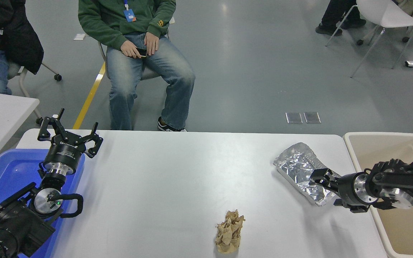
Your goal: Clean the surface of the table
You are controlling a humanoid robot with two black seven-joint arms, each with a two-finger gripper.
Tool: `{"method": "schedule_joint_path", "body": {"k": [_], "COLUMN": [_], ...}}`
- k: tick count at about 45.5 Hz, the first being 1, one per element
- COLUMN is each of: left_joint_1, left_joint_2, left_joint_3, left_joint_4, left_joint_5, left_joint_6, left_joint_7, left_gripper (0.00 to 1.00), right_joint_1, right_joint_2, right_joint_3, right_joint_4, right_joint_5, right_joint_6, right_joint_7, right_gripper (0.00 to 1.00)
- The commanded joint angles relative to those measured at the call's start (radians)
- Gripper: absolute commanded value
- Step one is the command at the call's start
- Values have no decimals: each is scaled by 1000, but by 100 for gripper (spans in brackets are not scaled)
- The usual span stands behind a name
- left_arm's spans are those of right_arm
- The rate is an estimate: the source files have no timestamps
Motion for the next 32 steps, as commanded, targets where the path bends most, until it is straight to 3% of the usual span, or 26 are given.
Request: {"method": "schedule_joint_path", "body": {"k": [1, 12, 21, 25, 26, 32], "left_joint_1": [0, 0, 0, 0, 0, 0], "left_joint_2": [0, 0, 0, 0, 0, 0], "left_joint_3": [0, 0, 0, 0, 0, 0], "left_joint_4": [0, 0, 0, 0, 0, 0], "left_joint_5": [0, 0, 0, 0, 0, 0], "left_joint_6": [0, 1, 1, 1, 1, 1], "left_joint_7": [0, -1, 0, 0, 0, 0], "left_gripper": [100, 100, 100, 100, 100, 100], "right_joint_1": [-44, -59, -58, -53, -52, -49], "right_joint_2": [45, 45, 45, 45, 45, 48], "right_joint_3": [1, -1, -2, -2, -4, -4], "right_joint_4": [-97, -117, -129, -129, -129, -129], "right_joint_5": [4, -7, -16, -16, -18, -18], "right_joint_6": [-2, 7, 11, 19, 27, 54], "right_joint_7": [-2, -2, -2, -2, -2, -2], "right_gripper": [97, 89, 71, 50, 39, 14]}}
